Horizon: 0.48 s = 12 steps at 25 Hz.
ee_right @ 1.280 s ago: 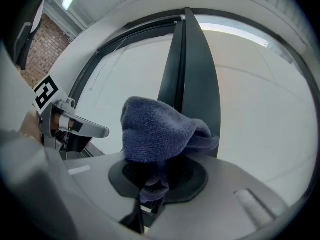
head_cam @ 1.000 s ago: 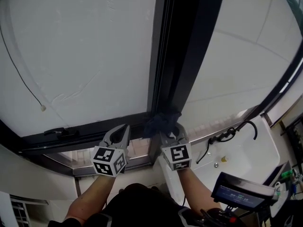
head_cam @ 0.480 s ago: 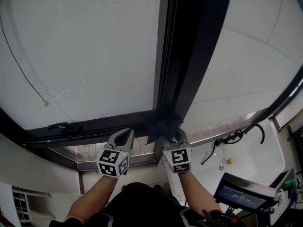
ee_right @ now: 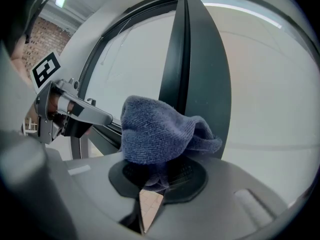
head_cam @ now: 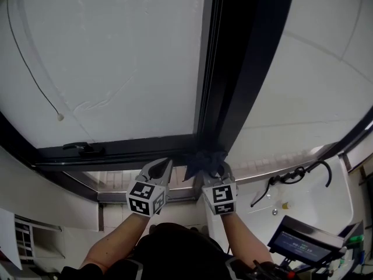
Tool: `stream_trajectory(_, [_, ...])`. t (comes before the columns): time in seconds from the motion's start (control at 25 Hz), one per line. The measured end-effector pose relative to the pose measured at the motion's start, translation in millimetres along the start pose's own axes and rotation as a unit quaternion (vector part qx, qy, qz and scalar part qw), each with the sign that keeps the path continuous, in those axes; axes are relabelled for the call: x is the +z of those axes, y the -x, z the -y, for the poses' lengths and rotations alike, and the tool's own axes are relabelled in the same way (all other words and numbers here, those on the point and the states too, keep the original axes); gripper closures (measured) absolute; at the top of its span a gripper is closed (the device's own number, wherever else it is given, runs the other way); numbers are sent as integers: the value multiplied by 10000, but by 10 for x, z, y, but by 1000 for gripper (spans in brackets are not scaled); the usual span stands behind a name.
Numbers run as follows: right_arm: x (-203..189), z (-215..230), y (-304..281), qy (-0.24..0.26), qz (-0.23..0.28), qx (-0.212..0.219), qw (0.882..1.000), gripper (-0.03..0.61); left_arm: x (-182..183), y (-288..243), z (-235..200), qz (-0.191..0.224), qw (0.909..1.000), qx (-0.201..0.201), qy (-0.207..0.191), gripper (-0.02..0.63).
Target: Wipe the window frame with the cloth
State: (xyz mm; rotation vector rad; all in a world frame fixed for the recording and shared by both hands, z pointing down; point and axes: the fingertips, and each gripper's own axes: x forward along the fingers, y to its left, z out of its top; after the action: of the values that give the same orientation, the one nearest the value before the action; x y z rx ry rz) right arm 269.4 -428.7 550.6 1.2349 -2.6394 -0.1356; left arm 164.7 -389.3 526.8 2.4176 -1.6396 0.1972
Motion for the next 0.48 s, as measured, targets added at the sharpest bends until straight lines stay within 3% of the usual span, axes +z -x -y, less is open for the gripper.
stream_trajectory(0.48, [25, -44, 191, -81, 91, 806, 9967, 522, -119, -65, 77, -84, 9993, 340, 156, 620])
